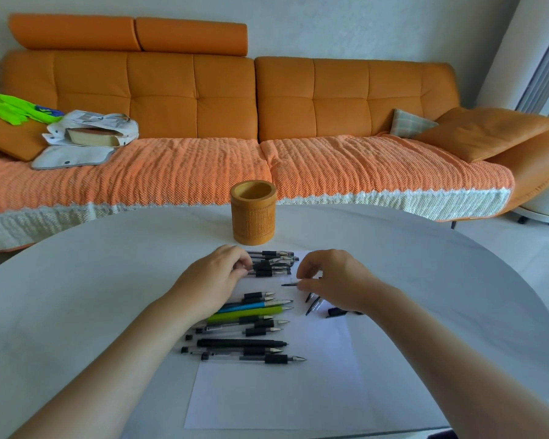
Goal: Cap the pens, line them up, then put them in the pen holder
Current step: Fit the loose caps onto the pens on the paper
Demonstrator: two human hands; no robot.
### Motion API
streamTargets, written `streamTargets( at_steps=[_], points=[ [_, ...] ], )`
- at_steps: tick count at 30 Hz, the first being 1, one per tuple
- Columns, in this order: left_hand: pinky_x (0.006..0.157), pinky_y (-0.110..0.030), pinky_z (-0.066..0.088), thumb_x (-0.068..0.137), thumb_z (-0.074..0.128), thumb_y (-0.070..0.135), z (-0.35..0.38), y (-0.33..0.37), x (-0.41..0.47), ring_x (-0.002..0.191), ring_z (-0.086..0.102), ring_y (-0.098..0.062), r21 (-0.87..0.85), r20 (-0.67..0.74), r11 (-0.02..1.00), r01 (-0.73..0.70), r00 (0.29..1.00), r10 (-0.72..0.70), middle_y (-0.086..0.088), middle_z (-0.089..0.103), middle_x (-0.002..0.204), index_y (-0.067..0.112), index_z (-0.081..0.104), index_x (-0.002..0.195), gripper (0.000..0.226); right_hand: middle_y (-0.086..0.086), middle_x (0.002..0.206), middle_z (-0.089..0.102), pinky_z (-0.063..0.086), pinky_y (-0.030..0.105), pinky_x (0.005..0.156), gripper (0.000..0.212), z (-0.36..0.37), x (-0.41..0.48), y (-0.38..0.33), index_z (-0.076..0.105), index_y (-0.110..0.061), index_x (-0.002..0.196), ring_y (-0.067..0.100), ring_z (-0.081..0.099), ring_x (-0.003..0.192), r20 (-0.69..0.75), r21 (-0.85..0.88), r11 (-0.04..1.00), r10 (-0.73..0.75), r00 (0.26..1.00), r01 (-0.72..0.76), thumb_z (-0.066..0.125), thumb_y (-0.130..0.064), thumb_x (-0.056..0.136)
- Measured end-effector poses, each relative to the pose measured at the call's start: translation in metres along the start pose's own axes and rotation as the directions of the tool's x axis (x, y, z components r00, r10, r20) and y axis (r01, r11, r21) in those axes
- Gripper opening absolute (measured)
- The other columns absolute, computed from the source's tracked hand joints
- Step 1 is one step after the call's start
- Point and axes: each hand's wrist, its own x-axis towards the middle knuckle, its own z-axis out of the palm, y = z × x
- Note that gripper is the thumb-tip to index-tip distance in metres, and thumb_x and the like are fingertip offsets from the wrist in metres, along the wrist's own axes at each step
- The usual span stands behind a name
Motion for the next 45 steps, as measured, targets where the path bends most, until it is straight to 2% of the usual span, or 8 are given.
streamTargets(
  at_steps=[4, 8, 15, 17, 24, 32, 37, 45],
  points=[
    [0.083, -0.026, 0.046, 0.098, 0.053, 0.024, -0.005, 0.000, 0.001, 0.096, 0.055, -0.004, -0.070, 0.010, 0.997, 0.010, 1.000, -0.009, 0.018, 0.049, 0.110, 0.028, 0.062, 0.117, 0.022, -0.017, 0.084, 0.066, 0.055, 0.031, 0.073, 0.010, -0.002, 0.004, 0.003, 0.071, -0.038, 0.091, 0.012, 0.063, 0.075, -0.064, 0.111, 0.994, 0.018, 0.998, -0.011, 0.072, -0.031, 0.085],
    [0.083, -0.029, 0.047, 0.095, 0.057, 0.030, -0.007, 0.004, 0.000, 0.095, 0.054, -0.004, -0.086, -0.003, 0.996, 0.017, 1.000, -0.017, 0.021, 0.052, 0.106, 0.034, 0.066, 0.111, 0.018, -0.021, 0.090, 0.066, 0.036, 0.007, 0.055, 0.014, -0.002, 0.005, 0.003, 0.076, -0.034, 0.099, -0.011, 0.055, 0.059, -0.142, 0.215, 0.977, 0.029, 0.989, 0.003, 0.069, -0.028, 0.088],
    [0.069, -0.020, 0.041, 0.094, 0.057, 0.035, -0.009, 0.011, -0.005, 0.084, 0.056, 0.003, -0.113, 0.030, 0.993, 0.035, 0.999, -0.032, 0.022, 0.068, 0.090, 0.041, 0.063, 0.103, 0.012, -0.018, 0.100, 0.067, 0.041, 0.015, 0.060, 0.013, 0.002, 0.006, -0.001, 0.075, -0.035, 0.098, 0.001, 0.059, 0.063, -0.147, 0.237, 0.971, 0.048, 0.988, -0.011, 0.067, -0.029, 0.089],
    [0.066, -0.019, 0.039, 0.094, 0.057, 0.034, -0.010, 0.013, -0.007, 0.077, 0.054, 0.009, -0.112, 0.033, 0.993, 0.032, 0.999, -0.028, 0.021, 0.068, 0.088, 0.041, 0.063, 0.104, 0.013, -0.019, 0.101, 0.067, 0.040, 0.015, 0.065, 0.014, 0.003, 0.006, -0.003, 0.075, -0.036, 0.097, -0.004, 0.058, 0.076, -0.142, 0.229, 0.973, 0.036, 0.989, -0.003, 0.067, -0.029, 0.089],
    [0.062, -0.018, 0.035, 0.094, 0.058, 0.034, -0.009, 0.019, -0.008, 0.069, 0.051, 0.013, -0.162, 0.060, 0.986, 0.039, 0.998, -0.029, 0.020, 0.067, 0.085, 0.041, 0.063, 0.101, 0.011, -0.021, 0.090, 0.065, 0.034, 0.006, 0.059, 0.013, 0.003, 0.000, -0.015, 0.076, -0.032, 0.098, -0.021, 0.052, 0.066, -0.103, 0.218, 0.974, -0.034, 0.994, 0.056, 0.069, -0.029, 0.088],
    [0.058, -0.023, 0.034, 0.098, 0.051, 0.032, -0.012, 0.024, -0.008, 0.062, 0.051, 0.004, -0.203, 0.122, 0.978, 0.046, 0.992, -0.021, 0.011, 0.058, 0.073, 0.030, 0.062, 0.071, 0.029, -0.025, 0.078, 0.063, 0.040, 0.009, 0.056, 0.009, 0.009, -0.005, -0.023, 0.075, -0.033, 0.093, -0.002, 0.055, 0.063, -0.220, 0.196, 0.965, -0.132, 0.966, 0.177, 0.074, -0.029, 0.085],
    [0.060, -0.023, 0.037, 0.096, 0.056, 0.030, -0.016, 0.020, -0.011, 0.068, 0.053, -0.002, -0.182, 0.096, 0.983, -0.008, 0.995, 0.026, 0.009, 0.059, 0.074, 0.031, 0.060, 0.065, 0.032, -0.033, 0.053, 0.058, 0.047, 0.014, 0.050, 0.015, 0.016, -0.012, -0.026, 0.079, -0.027, 0.098, 0.005, 0.057, 0.048, -0.256, 0.233, 0.958, -0.105, 0.961, 0.167, 0.076, -0.024, 0.084],
    [0.061, -0.013, 0.037, 0.091, 0.065, 0.021, -0.023, 0.019, -0.017, 0.074, 0.057, -0.003, -0.194, -0.029, 0.970, -0.145, 0.989, 0.142, 0.014, 0.061, 0.073, 0.037, 0.065, 0.070, 0.026, -0.011, 0.065, 0.072, 0.044, 0.026, 0.043, 0.012, 0.013, -0.014, -0.038, 0.078, -0.029, 0.085, 0.013, 0.046, 0.043, -0.166, 0.463, 0.881, -0.020, 0.986, 0.096, 0.072, -0.019, 0.087]
  ],
)
